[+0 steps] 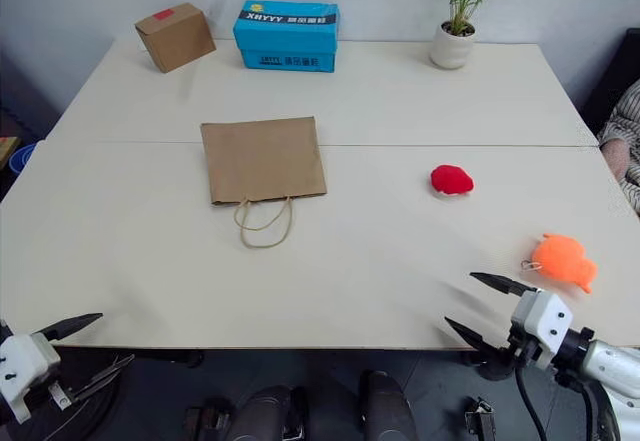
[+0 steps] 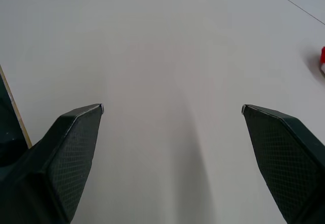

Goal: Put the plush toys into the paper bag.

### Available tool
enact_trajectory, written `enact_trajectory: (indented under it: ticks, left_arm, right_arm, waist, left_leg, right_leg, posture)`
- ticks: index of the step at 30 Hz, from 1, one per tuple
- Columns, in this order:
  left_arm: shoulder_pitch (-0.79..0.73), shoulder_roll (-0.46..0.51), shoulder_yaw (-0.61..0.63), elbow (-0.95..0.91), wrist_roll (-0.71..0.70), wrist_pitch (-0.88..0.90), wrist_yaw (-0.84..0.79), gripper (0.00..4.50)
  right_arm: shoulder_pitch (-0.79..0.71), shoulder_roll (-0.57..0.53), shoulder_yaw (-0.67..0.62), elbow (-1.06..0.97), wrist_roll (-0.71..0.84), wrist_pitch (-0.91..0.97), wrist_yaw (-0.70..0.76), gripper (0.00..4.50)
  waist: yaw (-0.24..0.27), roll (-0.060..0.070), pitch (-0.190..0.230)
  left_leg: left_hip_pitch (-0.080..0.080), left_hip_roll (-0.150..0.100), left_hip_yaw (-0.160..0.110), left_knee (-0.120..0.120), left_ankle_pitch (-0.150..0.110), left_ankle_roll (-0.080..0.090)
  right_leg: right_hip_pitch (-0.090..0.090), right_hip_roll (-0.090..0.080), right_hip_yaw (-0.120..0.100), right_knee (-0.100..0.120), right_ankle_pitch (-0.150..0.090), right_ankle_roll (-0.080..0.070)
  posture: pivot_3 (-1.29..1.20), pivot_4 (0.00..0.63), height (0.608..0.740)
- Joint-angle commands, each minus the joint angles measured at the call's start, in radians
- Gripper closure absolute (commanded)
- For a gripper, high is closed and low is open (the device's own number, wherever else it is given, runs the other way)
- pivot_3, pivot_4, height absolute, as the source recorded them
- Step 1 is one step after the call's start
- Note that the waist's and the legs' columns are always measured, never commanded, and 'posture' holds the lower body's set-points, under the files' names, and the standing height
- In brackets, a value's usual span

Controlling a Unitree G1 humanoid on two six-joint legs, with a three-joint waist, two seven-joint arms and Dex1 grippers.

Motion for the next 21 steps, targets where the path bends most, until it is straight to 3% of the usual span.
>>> enact_trajectory:
  ticks: [1,6,7,13,17,20,21]
  left_arm:
    - [0.0,0.012,0.019,-0.038,-0.035,0.03,-0.001,0.03]
    - [-0.104,0.081,-0.027,-0.194,-0.181,0.273,0.012,0.03]
    - [-0.189,0.105,-0.07,-0.224,-0.175,0.332,0.053,0.03]
    - [-0.663,0.122,-0.409,-0.152,0.053,0.419,0.177,0.03]
    - [-0.948,0.051,-0.616,0.07,0.229,0.329,0.196,0.03]
    - [-1.057,0.025,-0.692,0.211,0.321,0.219,0.203,0.03]
    - [-1.085,0.018,-0.711,0.257,0.341,0.174,0.203,0.42]
  right_arm:
    - [-0.004,0.019,-0.001,-0.028,0.017,-0.011,-0.012,0.0]
    - [-0.06,0.073,0.035,-0.123,0.085,0.065,-0.059,0.0]
    - [-0.091,0.091,0.055,-0.154,0.093,0.087,-0.083,0.0]
    - [-0.226,0.169,0.153,-0.219,0.053,0.144,-0.177,0.0]
    - [-0.263,0.188,0.185,-0.22,0.026,0.148,-0.207,0.0]
    - [-0.269,0.194,0.19,-0.228,0.015,0.15,-0.227,0.0]
    - [-0.268,0.195,0.19,-0.231,0.011,0.15,-0.233,0.0]
  waist:
    - [0.004,0.0,0.0]
    - [0.017,0.0,0.0]
    - [0.02,0.0,0.0]
    - [0.034,0.002,0.0]
    - [0.039,0.002,-0.001]
    - [0.033,0.001,-0.001]
    - [0.031,0.001,-0.001]
  left_leg:
    - [0.0,0.0,0.0,0.0,0.0,0.0]
    - [0.0,0.0,0.0,0.001,0.0,0.0]
    - [0.001,0.0,-0.001,0.001,0.001,0.0]
    - [0.001,-0.001,-0.001,0.002,0.01,-0.009]
    - [-0.001,-0.001,0.002,0.001,0.012,-0.004]
    - [0.0,-0.001,0.009,0.002,0.013,-0.002]
    - [0.0,-0.001,0.01,0.002,0.012,-0.001]
  right_leg:
    - [0.0,0.0,0.0,0.0,0.0,0.0]
    - [0.0,0.0,0.0,0.002,0.0,0.0]
    - [0.0,0.0,0.0,0.004,0.0,0.0]
    - [0.0,0.001,-0.001,0.009,0.002,-0.002]
    - [-0.002,0.004,-0.002,0.012,0.003,-0.001]
    - [-0.003,0.007,-0.004,0.011,0.004,0.001]
    - [-0.003,0.006,-0.004,0.011,0.004,0.001]
  posture:
    - [0.0,0.15,0.74]
    - [0.0,0.15,0.74]
    - [0.0,0.15,0.74]
    - [0.0,0.15,0.74]
    - [0.0,0.15,0.74]
    - [0.0,0.15,0.74]
    - [0.0,0.15,0.74]
